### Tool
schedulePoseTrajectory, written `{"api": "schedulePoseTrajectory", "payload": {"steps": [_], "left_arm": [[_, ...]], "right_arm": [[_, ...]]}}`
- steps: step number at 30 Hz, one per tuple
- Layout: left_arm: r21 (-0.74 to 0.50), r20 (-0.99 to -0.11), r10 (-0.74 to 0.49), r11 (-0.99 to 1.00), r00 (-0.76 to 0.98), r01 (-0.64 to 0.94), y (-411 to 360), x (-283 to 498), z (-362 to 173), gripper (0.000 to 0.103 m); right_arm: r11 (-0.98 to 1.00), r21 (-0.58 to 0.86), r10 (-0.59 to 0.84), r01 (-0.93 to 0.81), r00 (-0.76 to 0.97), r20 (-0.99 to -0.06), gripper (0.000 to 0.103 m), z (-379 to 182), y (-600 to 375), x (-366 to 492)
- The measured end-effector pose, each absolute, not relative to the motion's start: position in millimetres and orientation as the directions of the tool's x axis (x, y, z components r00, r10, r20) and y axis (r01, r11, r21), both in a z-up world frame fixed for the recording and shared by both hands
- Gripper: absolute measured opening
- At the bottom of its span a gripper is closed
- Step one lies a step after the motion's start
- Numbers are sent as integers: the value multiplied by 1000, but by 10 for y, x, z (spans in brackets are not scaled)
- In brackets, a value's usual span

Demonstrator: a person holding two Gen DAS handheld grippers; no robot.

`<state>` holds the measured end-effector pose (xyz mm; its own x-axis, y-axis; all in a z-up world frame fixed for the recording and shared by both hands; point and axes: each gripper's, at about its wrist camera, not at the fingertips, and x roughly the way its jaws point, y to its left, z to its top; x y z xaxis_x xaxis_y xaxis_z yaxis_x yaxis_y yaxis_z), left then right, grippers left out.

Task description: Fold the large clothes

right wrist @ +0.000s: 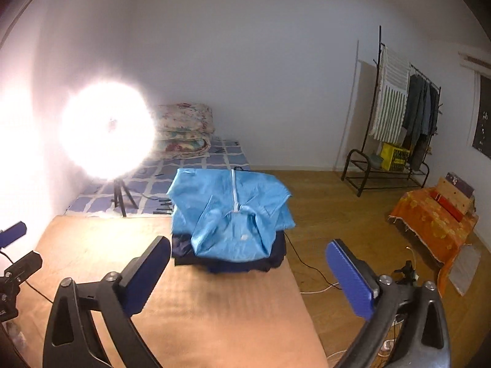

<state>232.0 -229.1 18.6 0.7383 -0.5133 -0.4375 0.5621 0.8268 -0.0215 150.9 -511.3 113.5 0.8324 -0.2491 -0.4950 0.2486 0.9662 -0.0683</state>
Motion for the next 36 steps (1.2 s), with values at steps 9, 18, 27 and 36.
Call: {"api": "schedulePoseTrajectory", "payload": {"steps": [9,18,27,36], "left_arm": [[-23,-451,-514,824,730,566,-1956,1594,-42,100],[23,-445,-436,868,783,496,-1861,1349,-219,103],[53,-416,-396,888,819,457,-1755,1284,-345,103],[45,-444,-383,893,810,448,-1736,1415,-434,103]], "right_arm": [[965,-57,-250,255,838,-486,103,837,-4727,930],[961,-44,-260,273,839,-478,103,653,-4548,732],[949,-57,-300,310,835,-461,103,447,-4513,629],[945,-86,-320,317,833,-452,103,344,-4422,627]]}}
